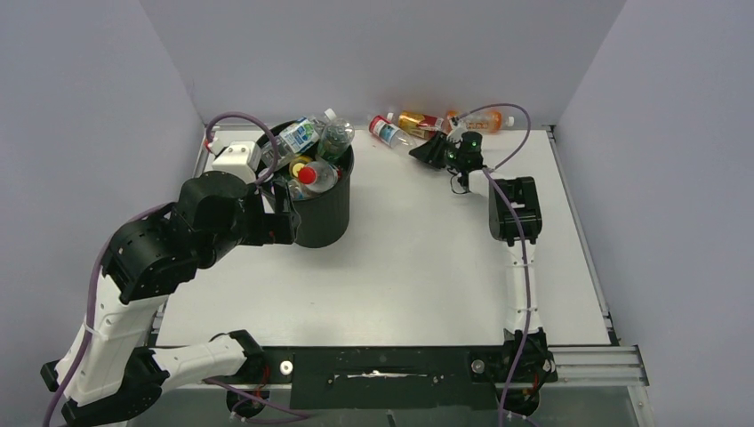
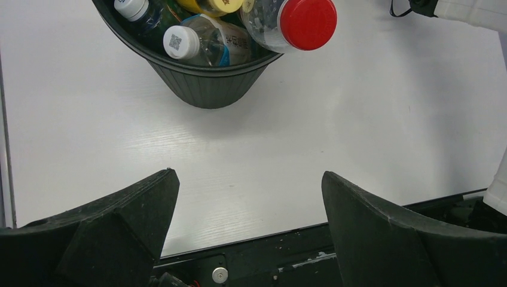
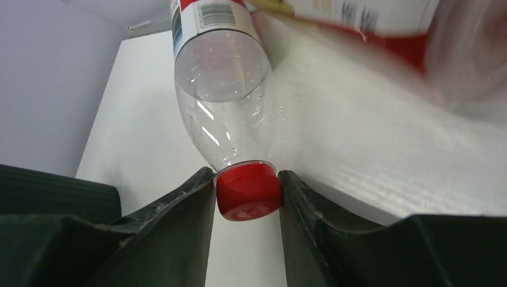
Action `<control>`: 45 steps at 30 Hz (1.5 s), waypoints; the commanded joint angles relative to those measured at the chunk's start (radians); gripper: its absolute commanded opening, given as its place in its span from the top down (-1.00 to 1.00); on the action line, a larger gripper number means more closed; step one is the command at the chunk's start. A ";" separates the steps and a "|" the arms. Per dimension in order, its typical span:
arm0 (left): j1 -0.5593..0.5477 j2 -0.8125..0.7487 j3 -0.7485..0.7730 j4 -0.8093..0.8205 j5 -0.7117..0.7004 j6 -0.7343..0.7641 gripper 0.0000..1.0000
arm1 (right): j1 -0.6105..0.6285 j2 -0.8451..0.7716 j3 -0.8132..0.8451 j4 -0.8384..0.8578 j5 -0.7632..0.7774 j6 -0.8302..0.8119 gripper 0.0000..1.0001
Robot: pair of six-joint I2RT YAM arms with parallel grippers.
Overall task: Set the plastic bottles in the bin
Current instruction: Pick up the plastic bottle at the center of the board, then place the plastic bottle in the trash bin.
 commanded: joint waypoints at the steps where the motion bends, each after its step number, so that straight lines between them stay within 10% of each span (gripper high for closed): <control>1: -0.003 -0.021 -0.007 0.055 0.000 -0.009 -0.84 | 0.001 -0.216 -0.141 0.140 0.006 -0.001 0.28; 13: -0.002 -0.027 -0.003 0.109 -0.030 0.002 -0.84 | 0.057 -0.693 -0.437 -0.055 0.072 -0.174 0.36; 34: -0.004 0.085 0.312 0.202 -0.001 0.045 -0.84 | 0.257 -1.263 -0.400 -0.453 0.022 -0.302 0.34; 45: -0.027 -0.110 0.006 0.626 -0.038 -0.112 -0.89 | 0.464 -1.349 -0.389 -0.406 0.082 -0.248 0.31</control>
